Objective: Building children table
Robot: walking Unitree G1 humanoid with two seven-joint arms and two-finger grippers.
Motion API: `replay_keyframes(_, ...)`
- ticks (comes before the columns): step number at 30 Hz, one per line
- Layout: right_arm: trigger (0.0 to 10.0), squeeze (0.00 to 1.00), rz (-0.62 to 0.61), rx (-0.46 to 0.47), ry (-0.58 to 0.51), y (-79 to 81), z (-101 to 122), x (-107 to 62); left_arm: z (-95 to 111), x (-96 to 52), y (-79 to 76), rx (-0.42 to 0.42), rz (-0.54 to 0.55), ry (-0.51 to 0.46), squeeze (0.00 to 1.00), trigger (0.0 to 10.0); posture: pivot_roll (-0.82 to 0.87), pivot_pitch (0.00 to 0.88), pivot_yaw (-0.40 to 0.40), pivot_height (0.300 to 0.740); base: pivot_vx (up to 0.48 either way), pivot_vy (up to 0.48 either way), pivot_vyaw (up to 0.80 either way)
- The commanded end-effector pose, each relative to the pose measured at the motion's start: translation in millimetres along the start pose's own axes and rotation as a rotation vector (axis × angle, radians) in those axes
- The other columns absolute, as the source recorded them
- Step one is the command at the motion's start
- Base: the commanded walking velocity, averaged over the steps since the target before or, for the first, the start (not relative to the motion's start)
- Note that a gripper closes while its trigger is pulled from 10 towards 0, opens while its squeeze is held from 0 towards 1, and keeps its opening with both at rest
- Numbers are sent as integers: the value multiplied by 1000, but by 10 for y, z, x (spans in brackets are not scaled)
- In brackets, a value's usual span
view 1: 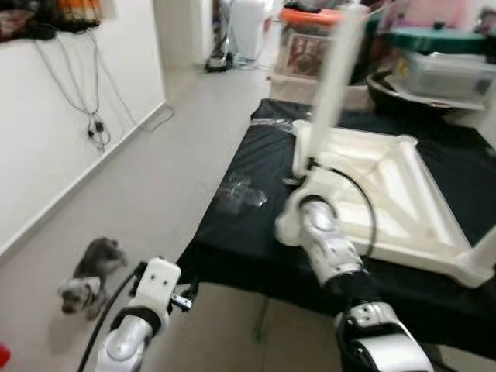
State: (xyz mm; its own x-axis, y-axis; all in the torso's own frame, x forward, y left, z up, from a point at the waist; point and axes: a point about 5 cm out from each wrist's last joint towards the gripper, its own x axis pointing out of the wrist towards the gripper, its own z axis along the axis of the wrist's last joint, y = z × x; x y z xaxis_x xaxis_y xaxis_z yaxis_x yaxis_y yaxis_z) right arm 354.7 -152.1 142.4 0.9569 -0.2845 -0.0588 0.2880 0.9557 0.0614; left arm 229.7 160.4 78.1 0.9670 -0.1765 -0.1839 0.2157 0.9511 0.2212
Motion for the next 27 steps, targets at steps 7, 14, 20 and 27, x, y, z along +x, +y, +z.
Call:
replay_keyframes(7, 10000, 1000, 336, 83, -24, 257, -13, -173, 14, 40, -31, 13, -32, 2, 0, 10000, 132, 0, -74, 740, 0, 0, 0)
replay_keyframes(14, 10000, 0, 834, 126, -132, 620, 532, -87, 29, 61, -7, 15, -27, -3, 0, 10000, 136, 0, -79, 740, 0, 0, 0)
replay_keyframes(20, 10000, 0, 1260, -42, -147, 753, 609, -186, 42, 74, -25, 15, -27, -10, 0, 10000, 147, 0, -90, 740, 0, 0, 0)
replay_keyframes(27, 0, 0, 940, -138, -45, 781, 294, -11, 46, 54, -28, 16, -24, -11, 0, 10000, 166, 0, -102, 740, 0, 0, 0)
